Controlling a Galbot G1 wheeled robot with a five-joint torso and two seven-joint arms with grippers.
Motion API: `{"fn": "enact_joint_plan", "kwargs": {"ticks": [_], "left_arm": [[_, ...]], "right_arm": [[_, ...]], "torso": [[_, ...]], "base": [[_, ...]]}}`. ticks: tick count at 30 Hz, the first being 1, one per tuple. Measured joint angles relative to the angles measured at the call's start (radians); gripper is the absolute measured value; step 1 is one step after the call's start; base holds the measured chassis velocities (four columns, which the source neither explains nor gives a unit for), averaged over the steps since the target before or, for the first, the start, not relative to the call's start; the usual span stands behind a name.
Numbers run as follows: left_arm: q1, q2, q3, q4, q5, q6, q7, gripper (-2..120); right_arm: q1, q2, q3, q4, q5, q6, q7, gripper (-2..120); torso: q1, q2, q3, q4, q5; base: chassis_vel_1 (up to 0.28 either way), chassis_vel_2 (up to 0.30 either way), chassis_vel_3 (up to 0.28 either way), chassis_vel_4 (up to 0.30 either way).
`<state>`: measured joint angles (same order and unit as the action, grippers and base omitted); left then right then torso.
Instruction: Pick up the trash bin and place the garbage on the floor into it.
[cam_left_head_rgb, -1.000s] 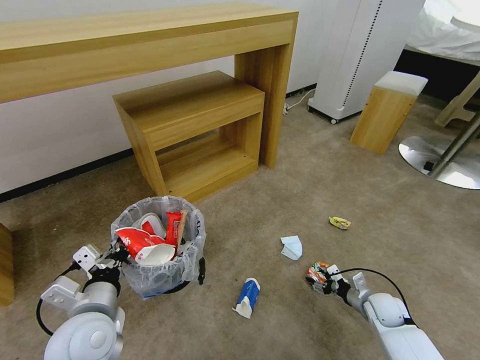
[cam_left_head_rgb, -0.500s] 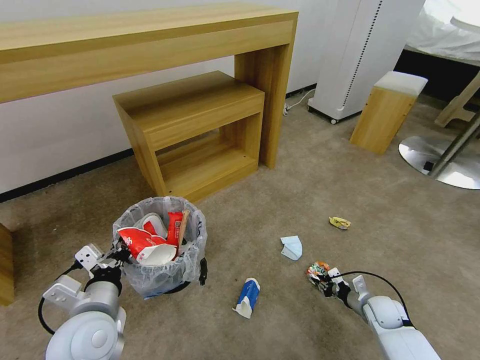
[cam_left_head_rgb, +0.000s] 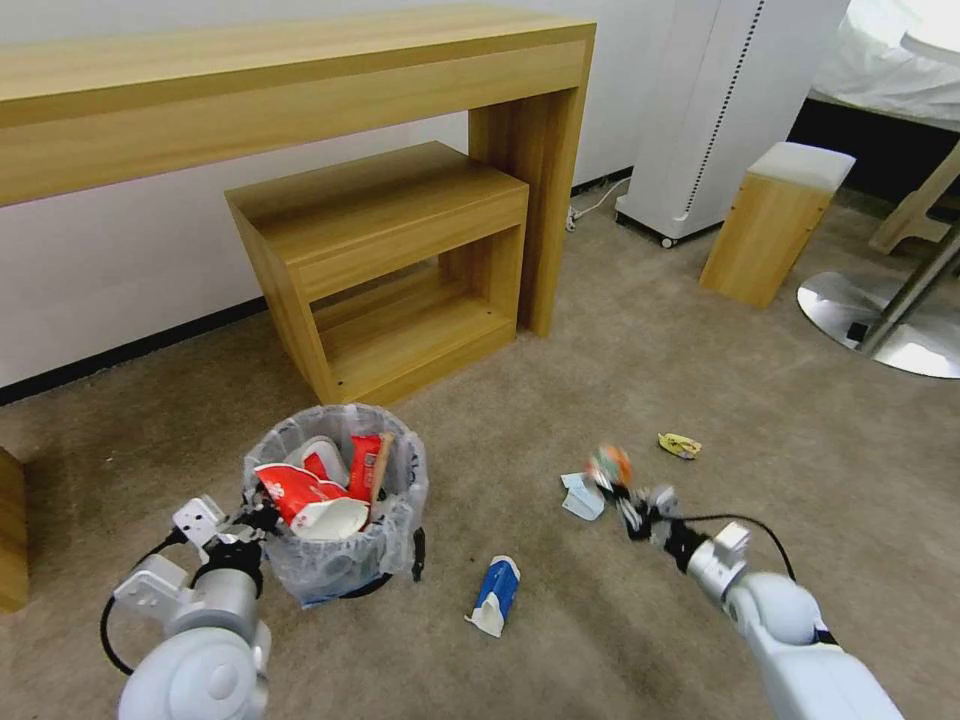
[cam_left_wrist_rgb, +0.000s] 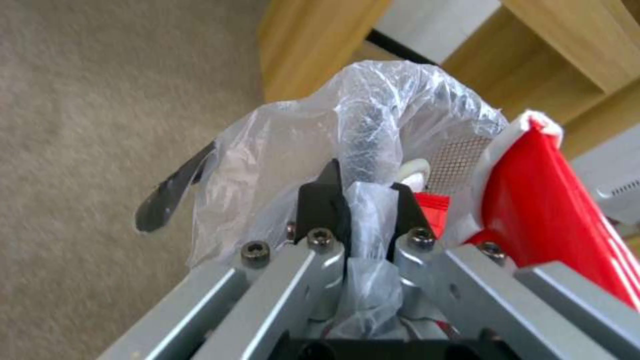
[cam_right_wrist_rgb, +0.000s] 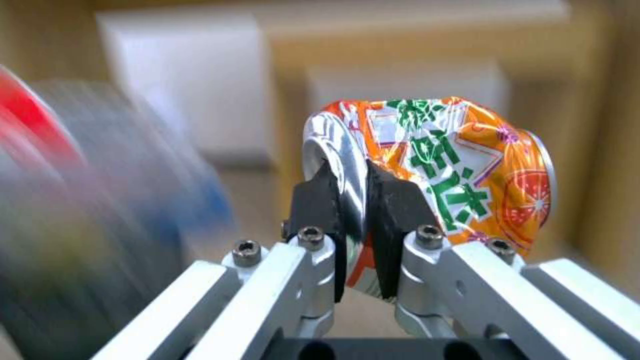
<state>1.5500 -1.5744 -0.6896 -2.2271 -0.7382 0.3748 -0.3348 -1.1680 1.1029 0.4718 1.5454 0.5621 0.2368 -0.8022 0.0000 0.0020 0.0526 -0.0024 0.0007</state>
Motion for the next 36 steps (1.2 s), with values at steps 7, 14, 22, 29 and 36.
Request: {"fn": "enact_joint_plan", "kwargs": {"ticks": [7,14,22,29,36], "left_arm": [[0.015,-0.032,0.100,0.009,0.057,-0.010,0.005,3],[0.019,-0.033,0.128,0.004,0.075,-0.011,0.006,3],[0.018,-0.035,0.123,0.000,0.071,-0.012,0.006,3],[0.013,-0.035,0.136,0.000,0.072,-0.012,0.006,3],[0.015,-0.035,0.147,-0.007,0.077,-0.010,0.006,3]], "right_arm": [[0.147,-0.032,-0.191,0.164,0.350,-0.063,-0.176,7],[0.287,0.032,-0.371,0.054,0.278,-0.073,-0.192,7],[0.356,0.073,-0.469,-0.066,0.217,-0.075,-0.179,7],[0.325,0.053,-0.451,-0.076,0.138,-0.085,-0.214,25],[0.307,0.037,-0.440,-0.074,0.120,-0.086,-0.216,45]], "torso": [[0.000,0.000,0.000,-0.0002,-0.0003],[0.000,0.000,0.000,0.0004,0.0000],[0.000,0.000,0.000,0.0000,0.0001],[0.000,0.000,0.000,-0.0003,0.0000],[0.000,0.000,0.000,-0.0002,0.0001]], "base": [[0.000,0.000,0.000,0.000],[0.000,0.000,0.000,0.000],[0.000,0.000,0.000,0.000],[0.000,0.000,0.000,0.000],[0.000,0.000,0.000,0.000]]}}
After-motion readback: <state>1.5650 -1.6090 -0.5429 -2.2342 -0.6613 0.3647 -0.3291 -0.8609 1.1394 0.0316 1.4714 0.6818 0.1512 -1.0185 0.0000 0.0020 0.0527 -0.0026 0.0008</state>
